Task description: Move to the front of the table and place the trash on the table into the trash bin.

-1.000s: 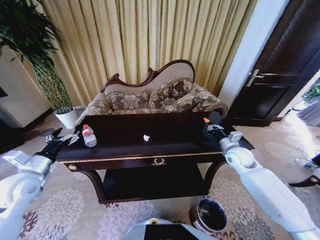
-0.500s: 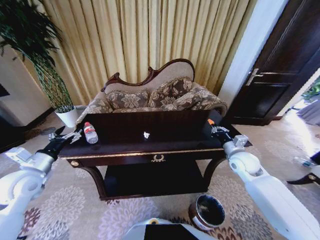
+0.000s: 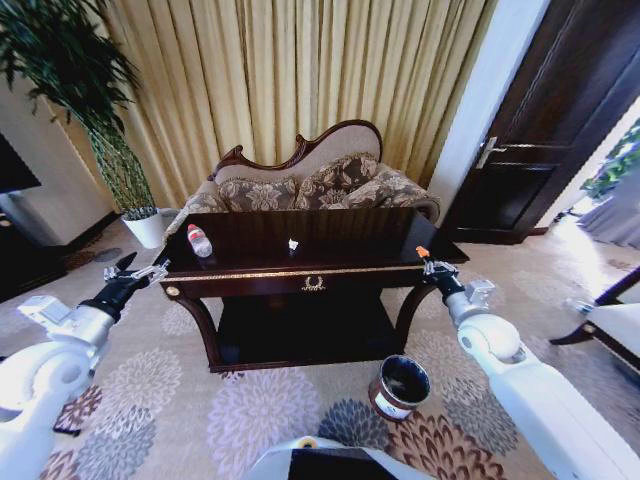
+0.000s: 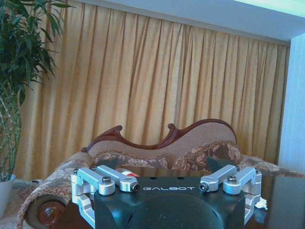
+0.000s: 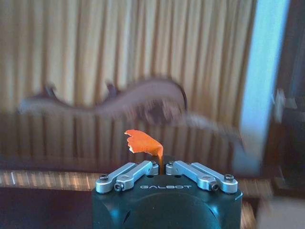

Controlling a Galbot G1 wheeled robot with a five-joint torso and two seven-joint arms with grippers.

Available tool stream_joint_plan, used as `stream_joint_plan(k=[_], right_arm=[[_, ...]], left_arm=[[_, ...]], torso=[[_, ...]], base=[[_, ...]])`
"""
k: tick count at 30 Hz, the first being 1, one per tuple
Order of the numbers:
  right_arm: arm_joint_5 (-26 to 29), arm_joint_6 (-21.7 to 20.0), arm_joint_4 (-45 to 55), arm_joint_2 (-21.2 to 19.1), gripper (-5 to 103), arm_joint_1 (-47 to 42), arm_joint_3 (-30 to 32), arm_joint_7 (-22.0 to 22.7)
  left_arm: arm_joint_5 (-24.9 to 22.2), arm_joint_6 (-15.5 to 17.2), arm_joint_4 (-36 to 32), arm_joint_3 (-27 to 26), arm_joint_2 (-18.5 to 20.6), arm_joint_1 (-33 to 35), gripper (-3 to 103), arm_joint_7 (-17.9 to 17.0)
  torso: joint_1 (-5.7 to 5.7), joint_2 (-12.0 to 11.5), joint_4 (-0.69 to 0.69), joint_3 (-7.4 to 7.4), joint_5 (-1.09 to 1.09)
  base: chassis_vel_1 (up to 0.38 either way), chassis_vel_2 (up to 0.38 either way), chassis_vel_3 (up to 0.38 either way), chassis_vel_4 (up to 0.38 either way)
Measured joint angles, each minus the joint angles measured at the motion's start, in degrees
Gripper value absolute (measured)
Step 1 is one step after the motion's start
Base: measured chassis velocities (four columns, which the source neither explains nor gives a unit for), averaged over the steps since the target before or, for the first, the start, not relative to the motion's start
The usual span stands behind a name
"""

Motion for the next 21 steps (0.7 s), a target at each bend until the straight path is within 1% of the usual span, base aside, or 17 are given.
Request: stream_joint_plan(k=[1, 2, 3, 5, 7, 8, 9, 10, 11, 13, 14, 15, 17, 18, 20, 21], right_arm=[[0.0, 0.0, 0.0, 0.0, 2, 0.0, 0.0, 0.0], [0.0, -1.1, -1.1, 0.6, 2, -0.6, 0.1, 0.1], [-0.6, -2.5, -3.7, 1.7, 2, -1.9, 0.4, -0.6], [-1.0, -2.8, -5.2, 2.1, 2, -2.4, 0.5, -1.2], [-2.5, -3.5, -11.8, 4.0, 2, -3.6, 1.7, -3.9], [-3.4, -3.9, -15.3, 4.8, 2, -4.0, 2.5, -5.3], [-3.4, -3.9, -15.3, 4.8, 2, -4.0, 2.5, -5.3], [-5.0, -4.0, -18.7, 5.6, 2, -4.3, 3.3, -7.4], [-5.0, -4.0, -18.7, 5.6, 2, -4.3, 3.3, -7.4], [-9.0, -3.5, -23.7, 6.9, 2, -4.7, 4.3, -10.1], [-9.0, -3.5, -23.7, 6.9, 2, -4.7, 4.3, -10.1], [-10.8, -3.2, -26.0, 7.8, 2, -5.0, 4.7, -11.3], [-15.2, -2.0, -29.1, 9.7, 2, -5.5, 5.1, -13.0], [-15.2, -2.0, -29.1, 9.7, 2, -5.5, 5.1, -13.0], [-18.9, -0.2, -30.9, 11.0, 2, -5.6, 5.1, -13.8], [-18.9, -0.2, -30.9, 11.0, 2, -5.6, 5.1, -13.8]], left_arm=[[0.0, 0.0, 0.0, 0.0, 0.0, 0.0, 100, 0.0], [0.1, 0.0, 0.0, 0.0, -0.2, 0.1, 100, 0.0], [0.2, -0.1, -0.1, 0.0, -0.4, 0.2, 100, 0.0], [0.3, -0.1, 0.0, 0.0, -0.5, 0.2, 100, 0.0], [0.4, -0.1, -0.1, 0.0, -0.6, 0.2, 100, 0.0], [0.5, -0.1, -0.1, 0.0, -0.7, 0.1, 100, 0.0], [0.5, -0.1, -0.1, 0.0, -0.7, 0.1, 100, 0.0], [0.5, -0.1, -0.1, 0.1, -0.8, -0.3, 100, 0.0], [0.5, -0.1, -0.1, 0.1, -0.8, -0.3, 100, 0.0], [0.5, -0.1, -0.1, 0.6, -1.0, -0.8, 100, -0.1], [0.5, -0.1, -0.1, 0.6, -1.0, -0.8, 100, -0.1], [0.7, -0.1, -0.1, 1.1, -1.1, -1.1, 100, -0.3], [1.0, -0.1, -0.2, 1.8, -1.3, -1.5, 100, -0.5], [1.0, -0.1, -0.2, 1.8, -1.3, -1.5, 100, -0.5], [1.1, -0.1, -0.2, 2.0, -1.4, -1.5, 100, -0.5], [1.1, -0.1, -0.2, 2.0, -1.4, -1.5, 100, -0.5]], torso=[[0.00, 0.0, 0.00, 0.00, 0.00], [0.00, 0.0, 0.02, 0.00, -0.02], [0.02, 0.0, 0.01, 0.02, -0.01], [0.03, 0.0, -0.01, 0.03, -0.01], [0.08, -0.1, 0.00, 0.04, 0.01], [0.08, -0.1, -0.03, 0.04, 0.00], [0.08, -0.1, -0.03, 0.04, 0.00], [0.08, -0.1, -0.03, 0.04, 0.01], [0.08, -0.1, -0.03, 0.04, 0.01], [0.07, -0.1, -0.01, 0.03, -0.01], [0.07, -0.1, -0.01, 0.03, -0.01], [0.05, 0.0, -0.02, 0.02, 0.01], [0.03, 0.0, -0.02, 0.02, -0.01], [0.03, 0.0, -0.02, 0.02, -0.01], [0.04, 0.0, -0.01, 0.02, -0.01], [0.04, 0.0, -0.01, 0.02, -0.01]], base=[[0.052, -0.023, -0.024, 0.058], [0.000, 0.000, 0.000, 0.000], [0.000, 0.000, 0.000, 0.000], [0.000, 0.000, 0.000, 0.000], [0.000, 0.000, 0.000, 0.000], [0.000, 0.000, 0.000, 0.000], [0.000, 0.000, 0.000, 0.000], [0.000, 0.000, 0.000, 0.000], [0.000, 0.000, 0.000, 0.000], [0.000, 0.000, 0.000, 0.000], [0.000, 0.000, 0.000, 0.000], [0.000, 0.000, 0.000, 0.000], [0.000, 0.000, 0.000, 0.000], [0.000, 0.000, 0.000, 0.000], [0.000, 0.000, 0.000, 0.000], [0.000, 0.000, 0.000, 0.000]])
